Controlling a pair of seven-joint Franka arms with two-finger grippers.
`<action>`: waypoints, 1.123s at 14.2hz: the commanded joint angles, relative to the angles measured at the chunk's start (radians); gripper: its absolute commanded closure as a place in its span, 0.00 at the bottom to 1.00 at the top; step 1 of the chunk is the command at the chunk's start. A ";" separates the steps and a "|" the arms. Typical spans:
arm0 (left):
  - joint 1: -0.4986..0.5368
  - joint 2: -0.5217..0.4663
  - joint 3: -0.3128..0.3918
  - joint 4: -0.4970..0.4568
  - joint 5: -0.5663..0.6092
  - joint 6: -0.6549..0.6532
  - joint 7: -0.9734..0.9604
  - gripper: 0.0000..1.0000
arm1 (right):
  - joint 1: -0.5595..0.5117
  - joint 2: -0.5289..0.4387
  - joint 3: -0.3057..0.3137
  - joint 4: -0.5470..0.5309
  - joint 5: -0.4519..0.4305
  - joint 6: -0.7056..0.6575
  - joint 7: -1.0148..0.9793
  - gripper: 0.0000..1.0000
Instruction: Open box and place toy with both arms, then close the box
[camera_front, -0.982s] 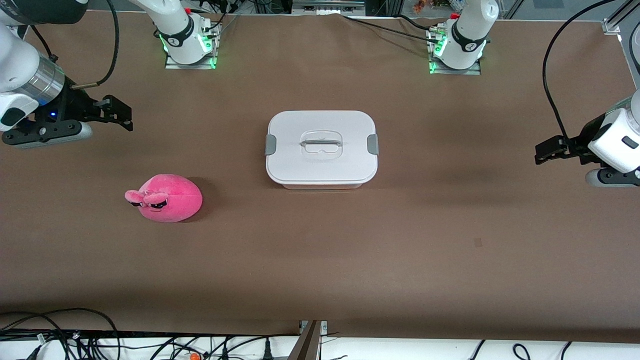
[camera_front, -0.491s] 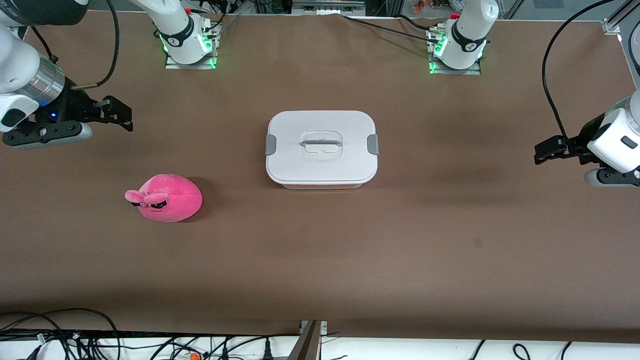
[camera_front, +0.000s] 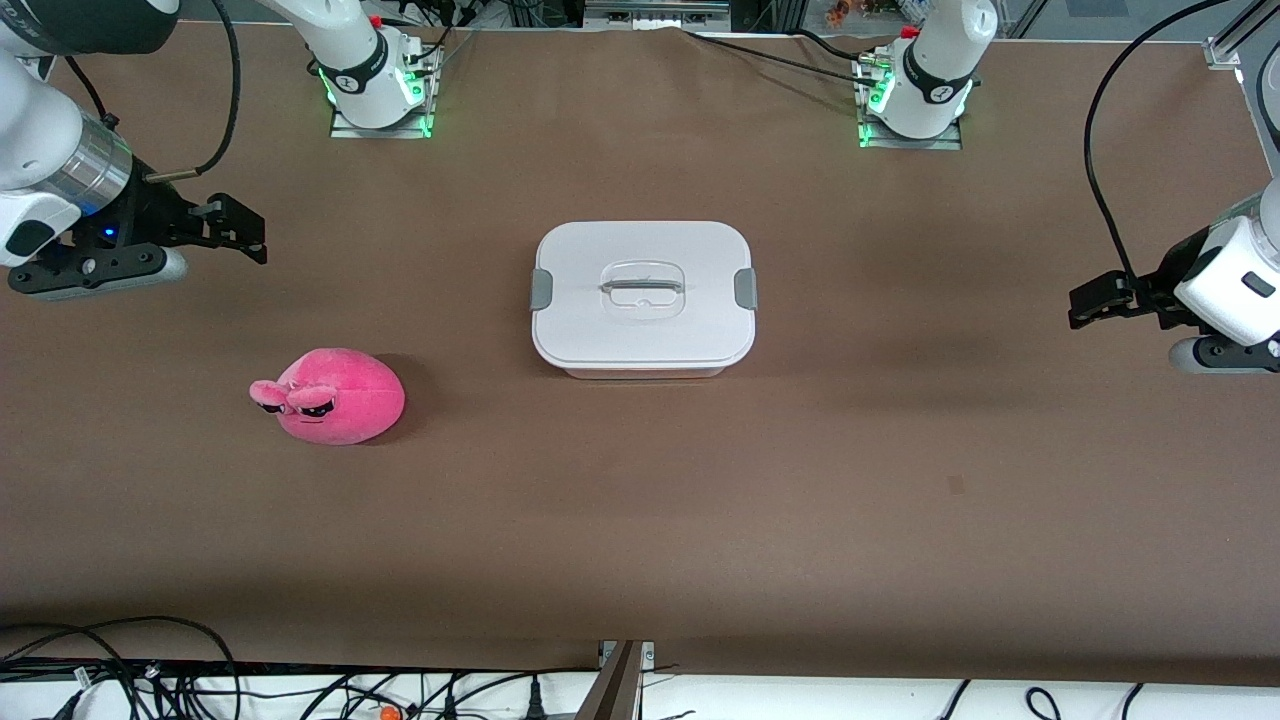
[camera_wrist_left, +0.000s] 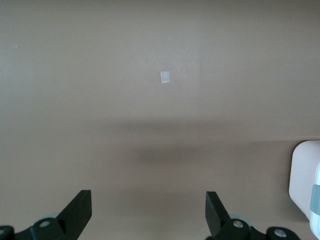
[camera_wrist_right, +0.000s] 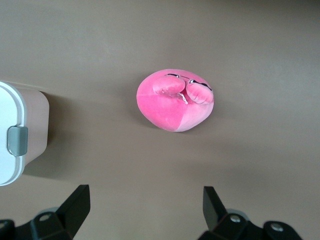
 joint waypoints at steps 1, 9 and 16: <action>-0.002 0.015 0.001 0.033 -0.017 -0.012 0.001 0.00 | 0.000 0.001 -0.006 -0.007 0.017 0.012 -0.007 0.00; -0.028 0.013 -0.027 0.035 -0.019 -0.012 -0.006 0.00 | -0.004 0.008 -0.007 -0.008 0.017 0.012 -0.007 0.00; -0.026 0.017 -0.195 0.042 -0.011 -0.023 -0.006 0.00 | -0.006 0.010 -0.009 -0.011 0.017 0.012 -0.007 0.00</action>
